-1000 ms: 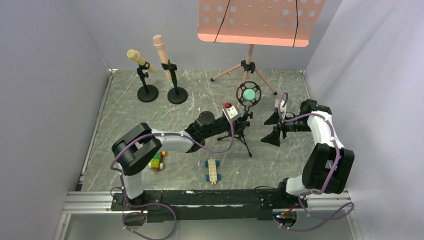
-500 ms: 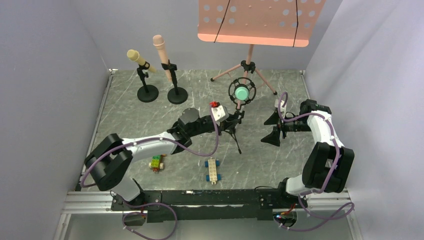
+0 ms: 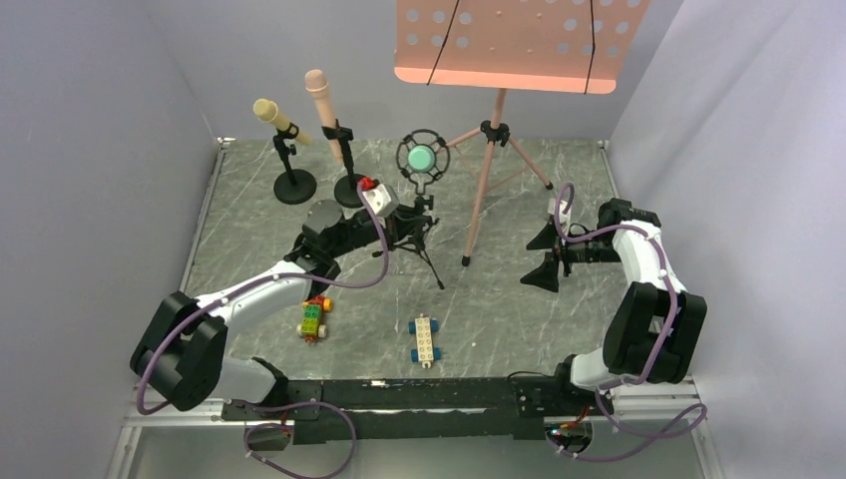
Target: Attach the microphones to the stand
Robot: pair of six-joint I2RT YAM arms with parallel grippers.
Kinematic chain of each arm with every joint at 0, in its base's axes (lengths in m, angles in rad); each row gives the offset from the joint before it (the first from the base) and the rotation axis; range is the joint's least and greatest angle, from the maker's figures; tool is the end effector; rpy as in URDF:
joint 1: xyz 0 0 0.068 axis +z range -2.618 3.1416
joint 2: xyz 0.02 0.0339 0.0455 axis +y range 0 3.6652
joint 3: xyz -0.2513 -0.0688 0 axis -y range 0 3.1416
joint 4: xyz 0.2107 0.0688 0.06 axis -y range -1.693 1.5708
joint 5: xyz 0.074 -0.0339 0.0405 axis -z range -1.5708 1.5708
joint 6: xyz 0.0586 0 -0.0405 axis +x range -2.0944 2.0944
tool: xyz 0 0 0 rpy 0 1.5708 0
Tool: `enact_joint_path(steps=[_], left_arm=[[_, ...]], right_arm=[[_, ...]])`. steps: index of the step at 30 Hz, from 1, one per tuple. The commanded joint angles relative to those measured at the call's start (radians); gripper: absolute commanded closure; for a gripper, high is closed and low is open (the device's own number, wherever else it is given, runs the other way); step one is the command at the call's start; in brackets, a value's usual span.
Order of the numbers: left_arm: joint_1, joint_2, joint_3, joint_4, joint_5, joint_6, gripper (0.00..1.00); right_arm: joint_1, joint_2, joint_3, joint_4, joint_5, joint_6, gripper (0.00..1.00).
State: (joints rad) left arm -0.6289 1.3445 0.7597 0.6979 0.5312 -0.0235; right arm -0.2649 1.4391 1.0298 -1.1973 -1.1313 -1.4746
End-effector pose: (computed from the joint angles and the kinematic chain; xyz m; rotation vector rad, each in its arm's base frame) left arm 0.2220 -0.1982 0.3062 0.8682 1.2733 -0.9090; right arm 0.2075 -0.0013 0.2349 -1.1944 1.7705 0.9037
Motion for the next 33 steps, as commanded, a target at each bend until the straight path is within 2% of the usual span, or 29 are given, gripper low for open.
enact_joint_path(steps=[1, 6, 11, 17, 25, 33], left_arm=[[0.09, -0.006, -0.012, 0.164, 0.021, -0.011, 1.0], [0.183, 0.151, 0.037, 0.292, 0.054, -0.042, 1.0], [0.233, 0.322, 0.206, 0.299, 0.083, -0.061, 1.0], [0.251, 0.503, 0.384, 0.341, 0.022, -0.063, 1.0], [0.26, 0.692, 0.618, 0.27, -0.064, -0.025, 1.0], [0.262, 0.778, 0.677, 0.252, -0.111, -0.047, 0.98]], right_arm=[[-0.004, 0.002, 0.036, -0.02, -0.024, -0.047, 0.0], [-0.004, 0.001, 0.037, -0.019, -0.021, -0.047, 0.0], [-0.005, 0.008, 0.038, -0.022, -0.018, -0.05, 0.0], [-0.005, 0.019, 0.04, -0.031, -0.015, -0.057, 0.0], [-0.006, 0.05, 0.05, -0.052, -0.009, -0.074, 0.0], [-0.004, 0.058, 0.05, -0.049, -0.003, -0.071, 0.0]])
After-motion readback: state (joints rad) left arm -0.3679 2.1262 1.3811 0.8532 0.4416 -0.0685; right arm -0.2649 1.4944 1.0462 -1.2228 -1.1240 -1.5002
